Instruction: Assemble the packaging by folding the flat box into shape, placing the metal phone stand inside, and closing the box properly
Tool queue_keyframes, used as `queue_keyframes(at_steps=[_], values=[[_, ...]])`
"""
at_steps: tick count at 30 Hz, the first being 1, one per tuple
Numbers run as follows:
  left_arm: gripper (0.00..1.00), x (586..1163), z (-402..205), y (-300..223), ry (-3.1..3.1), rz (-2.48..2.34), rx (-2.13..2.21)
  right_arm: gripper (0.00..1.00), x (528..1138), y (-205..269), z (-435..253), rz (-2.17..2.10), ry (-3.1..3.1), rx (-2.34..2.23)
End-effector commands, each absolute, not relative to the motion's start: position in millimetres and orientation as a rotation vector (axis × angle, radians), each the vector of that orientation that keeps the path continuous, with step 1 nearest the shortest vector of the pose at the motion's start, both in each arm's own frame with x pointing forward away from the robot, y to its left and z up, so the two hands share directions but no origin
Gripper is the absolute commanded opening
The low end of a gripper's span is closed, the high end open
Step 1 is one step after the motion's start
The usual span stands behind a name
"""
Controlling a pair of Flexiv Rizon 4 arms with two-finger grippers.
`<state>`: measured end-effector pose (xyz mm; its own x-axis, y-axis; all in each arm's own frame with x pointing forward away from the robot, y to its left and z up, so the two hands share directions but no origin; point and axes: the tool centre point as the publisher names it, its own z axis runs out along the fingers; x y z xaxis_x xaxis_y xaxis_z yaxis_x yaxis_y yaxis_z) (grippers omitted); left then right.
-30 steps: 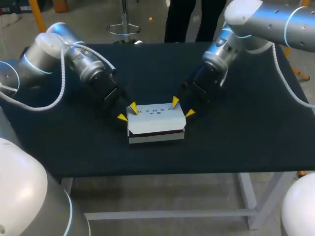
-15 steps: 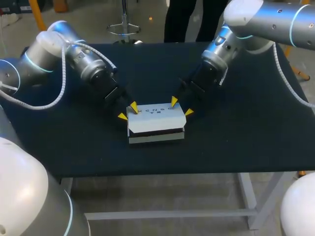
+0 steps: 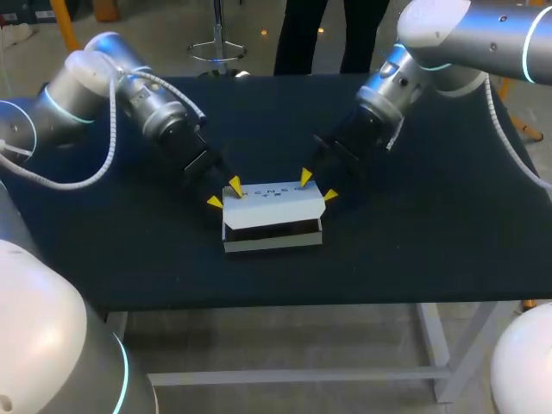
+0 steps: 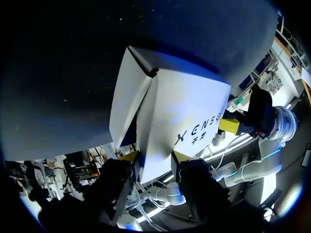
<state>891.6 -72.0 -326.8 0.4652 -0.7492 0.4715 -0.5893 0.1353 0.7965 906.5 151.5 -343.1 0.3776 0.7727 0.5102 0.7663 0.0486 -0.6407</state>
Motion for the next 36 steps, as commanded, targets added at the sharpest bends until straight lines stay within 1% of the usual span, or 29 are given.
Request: queue_keyframes(at_steps=[1, 16, 36], values=[[0.44, 894, -324, -76, -1.217, -0.178, 1.549, 0.54, 908, 154, -344, 0.013, -1.359, -1.684], [0.44, 892, -319, -72, -1.214, -0.155, 1.560, 0.58, 916, 154, -343, 0.038, -1.339, -1.640], [0.43, 893, -314, -72, -1.218, -0.150, 1.565, 0.58, 925, 157, -338, 0.060, -1.334, -1.601]])
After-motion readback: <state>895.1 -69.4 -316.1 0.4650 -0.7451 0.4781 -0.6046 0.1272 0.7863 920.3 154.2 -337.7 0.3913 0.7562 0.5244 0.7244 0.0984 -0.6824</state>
